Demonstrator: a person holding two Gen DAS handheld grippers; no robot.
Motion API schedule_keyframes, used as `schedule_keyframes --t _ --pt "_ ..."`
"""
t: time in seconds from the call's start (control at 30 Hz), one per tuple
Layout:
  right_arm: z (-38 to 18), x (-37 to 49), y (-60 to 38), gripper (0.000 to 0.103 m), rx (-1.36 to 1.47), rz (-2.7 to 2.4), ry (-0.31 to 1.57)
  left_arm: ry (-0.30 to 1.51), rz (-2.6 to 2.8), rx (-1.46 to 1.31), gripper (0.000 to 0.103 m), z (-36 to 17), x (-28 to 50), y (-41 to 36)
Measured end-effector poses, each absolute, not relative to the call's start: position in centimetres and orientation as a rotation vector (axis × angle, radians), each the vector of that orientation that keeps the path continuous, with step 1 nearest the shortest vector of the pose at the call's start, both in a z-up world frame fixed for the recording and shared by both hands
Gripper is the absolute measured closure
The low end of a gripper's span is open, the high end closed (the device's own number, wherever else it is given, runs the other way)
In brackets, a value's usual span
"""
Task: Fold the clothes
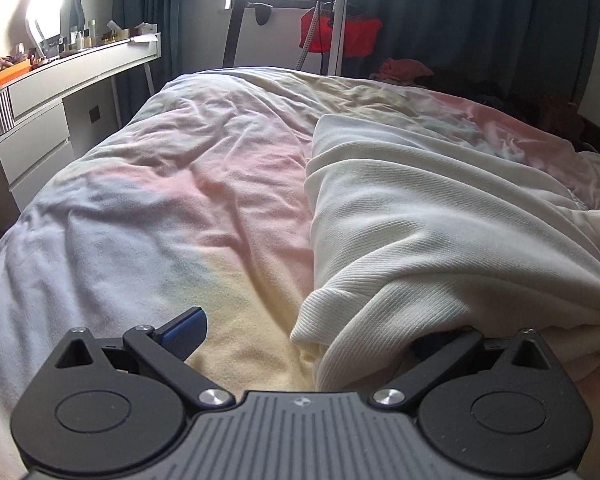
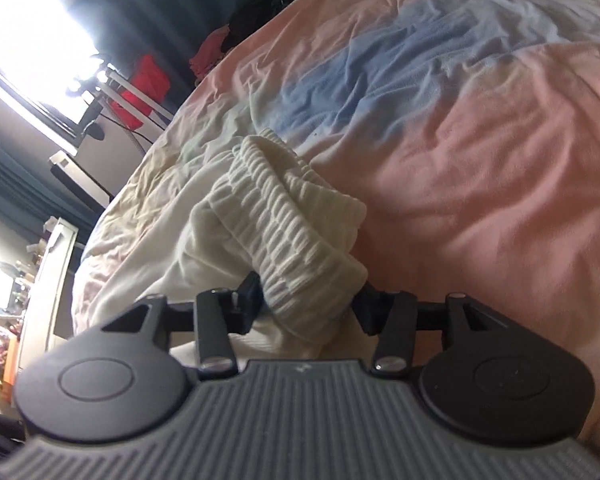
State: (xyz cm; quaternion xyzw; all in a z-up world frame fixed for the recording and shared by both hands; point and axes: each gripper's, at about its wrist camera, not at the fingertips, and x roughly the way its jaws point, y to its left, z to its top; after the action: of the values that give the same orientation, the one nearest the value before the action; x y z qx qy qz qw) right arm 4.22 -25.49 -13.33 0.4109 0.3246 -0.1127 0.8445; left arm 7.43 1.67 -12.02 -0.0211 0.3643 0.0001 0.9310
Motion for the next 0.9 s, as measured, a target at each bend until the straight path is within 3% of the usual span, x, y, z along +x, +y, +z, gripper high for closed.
schedule_keyframes --t 0.1,0.17,0.3,0.43,0.67,0.8,0.9 --pt "-13.2 4.3 -25.4 0.033 0.925 -0.190 0.700 0.751 0.003 -0.049 0.000 -12.0 7.4 1.7" --pt "-12.8 4.5 -24.7 0.016 0.912 -0.132 0.695 0.762 0.003 -0.073 0.000 -12.0 7.5 2.1" --pt "-13.2 5.2 -24.3 0.018 0.848 -0.168 0.747 0.789 0.003 -0.147 0.000 -12.1 7.9 3.0" --pt "-16.2 5.5 -25.9 0.008 1.068 -0.144 0.794 0.810 0.006 -0.213 0.000 -12.3 8.2 3.9" --pt "-15.0 5.2 -25.8 0.007 1.206 0.096 0.637 0.840 0.008 -0.338 0.000 -12.7 8.5 5.8" --pt "-14.9 5.8 -25.0 0.008 1.120 0.059 0.716 0.862 -0.013 -0.336 0.000 -12.6 8.6 5.7" --pt "-15.4 6.2 -24.5 0.030 1.054 0.004 0.788 0.895 -0.038 -0.298 0.000 -12.5 8.5 5.3"
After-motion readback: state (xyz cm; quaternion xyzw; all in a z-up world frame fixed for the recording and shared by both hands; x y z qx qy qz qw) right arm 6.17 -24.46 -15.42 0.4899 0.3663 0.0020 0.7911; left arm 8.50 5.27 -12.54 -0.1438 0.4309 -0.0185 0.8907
